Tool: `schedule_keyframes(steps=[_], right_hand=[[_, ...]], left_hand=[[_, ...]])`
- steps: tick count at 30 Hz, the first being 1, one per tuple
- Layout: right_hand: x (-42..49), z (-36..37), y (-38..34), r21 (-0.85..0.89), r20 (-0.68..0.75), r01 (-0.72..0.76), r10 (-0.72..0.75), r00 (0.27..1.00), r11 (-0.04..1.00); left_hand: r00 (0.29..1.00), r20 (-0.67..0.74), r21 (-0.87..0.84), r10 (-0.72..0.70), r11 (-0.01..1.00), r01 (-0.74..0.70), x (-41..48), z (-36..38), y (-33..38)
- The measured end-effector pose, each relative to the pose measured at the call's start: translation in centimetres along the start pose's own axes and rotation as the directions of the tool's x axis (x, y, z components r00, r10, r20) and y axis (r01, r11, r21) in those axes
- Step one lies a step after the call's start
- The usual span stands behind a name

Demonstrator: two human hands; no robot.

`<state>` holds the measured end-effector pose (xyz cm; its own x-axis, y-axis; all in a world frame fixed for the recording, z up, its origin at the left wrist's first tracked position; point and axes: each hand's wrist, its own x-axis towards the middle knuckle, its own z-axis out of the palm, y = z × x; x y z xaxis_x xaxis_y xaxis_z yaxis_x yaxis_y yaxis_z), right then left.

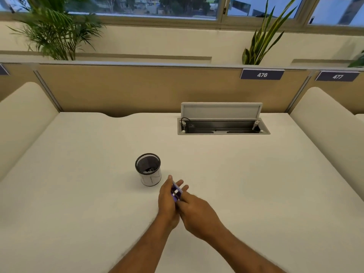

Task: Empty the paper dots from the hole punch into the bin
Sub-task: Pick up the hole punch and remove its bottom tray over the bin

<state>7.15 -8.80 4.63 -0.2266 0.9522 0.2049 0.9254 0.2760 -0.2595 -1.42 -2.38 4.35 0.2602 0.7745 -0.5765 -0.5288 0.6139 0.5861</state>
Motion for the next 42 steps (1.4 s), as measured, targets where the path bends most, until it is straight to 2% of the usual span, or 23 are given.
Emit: schedule_keyframes(steps=[2, 4, 5, 8, 10, 13, 18, 21, 26, 33, 39, 42], right_hand=[[0.3, -0.3, -1.0, 0.000, -0.005, 0.058, -0.058, 0.998, 0.998], [0.8, -1.3, -1.5, 0.026, -0.077, 0.090, -0.088, 0.993, 0.996], [1.1, -1.8, -1.5, 0.074, -0.139, 0.077, -0.066, 0.988, 0.994], [1.8, -2.6, -1.2, 0.266, -0.284, -0.044, 0.122, 0.951, 0.963], [2.3, -2.6, -1.1, 0.344, -0.256, -0.118, 0.214, 0.943, 0.932], [3.1, -2.5, -1.6, 0.387, -0.203, -0.119, 0.210, 0.956, 0.914], [4.1, -2.5, -2.9, 0.299, -0.208, -0.080, 0.147, 0.967, 0.951], [4.6, -2.4, -3.6, 0.220, -0.203, -0.051, 0.096, 0.974, 0.974], [5.3, -2.9, -4.2, 0.065, -0.254, 0.086, -0.067, 0.965, 0.994], [6.7, -2.9, -3.3, -0.131, -0.267, 0.267, -0.293, 0.918, 0.955], [7.7, -1.8, -2.7, -0.278, -0.140, 0.365, -0.413, 0.900, 0.889], [8.1, -1.6, -2.6, -0.307, -0.121, 0.377, -0.429, 0.895, 0.874]], left_hand=[[0.999, 0.033, -0.114, -0.005, 0.993, 0.008, -0.5, -0.5, 0.6], [0.999, 0.053, -0.193, 0.008, 0.981, 0.003, -0.6, -1.1, 1.2], [0.998, 0.058, -0.219, 0.017, 0.976, -0.004, -0.7, -1.4, 1.6], [0.994, 0.107, -0.291, 0.014, 0.957, 0.018, -0.9, -2.0, 2.7], [0.990, 0.139, -0.341, 0.024, 0.940, 0.025, -1.3, -2.1, 3.0], [0.988, 0.142, -0.416, 0.064, 0.909, 0.001, -1.5, -2.0, 3.2], [0.983, 0.166, -0.479, 0.081, 0.878, 0.009, -1.2, -2.3, 3.2], [0.979, 0.187, -0.456, 0.080, 0.890, 0.015, -0.8, -2.4, 3.3], [0.983, 0.127, -0.472, 0.133, 0.880, -0.058, -1.2, -1.8, 4.1], [0.975, 0.085, -0.465, 0.206, 0.874, -0.144, -1.0, -1.4, 5.0], [0.966, 0.035, -0.459, 0.255, 0.863, -0.211, -0.9, -1.3, 5.2], [0.969, -0.009, -0.466, 0.246, 0.857, -0.222, -0.4, -1.6, 5.2]])
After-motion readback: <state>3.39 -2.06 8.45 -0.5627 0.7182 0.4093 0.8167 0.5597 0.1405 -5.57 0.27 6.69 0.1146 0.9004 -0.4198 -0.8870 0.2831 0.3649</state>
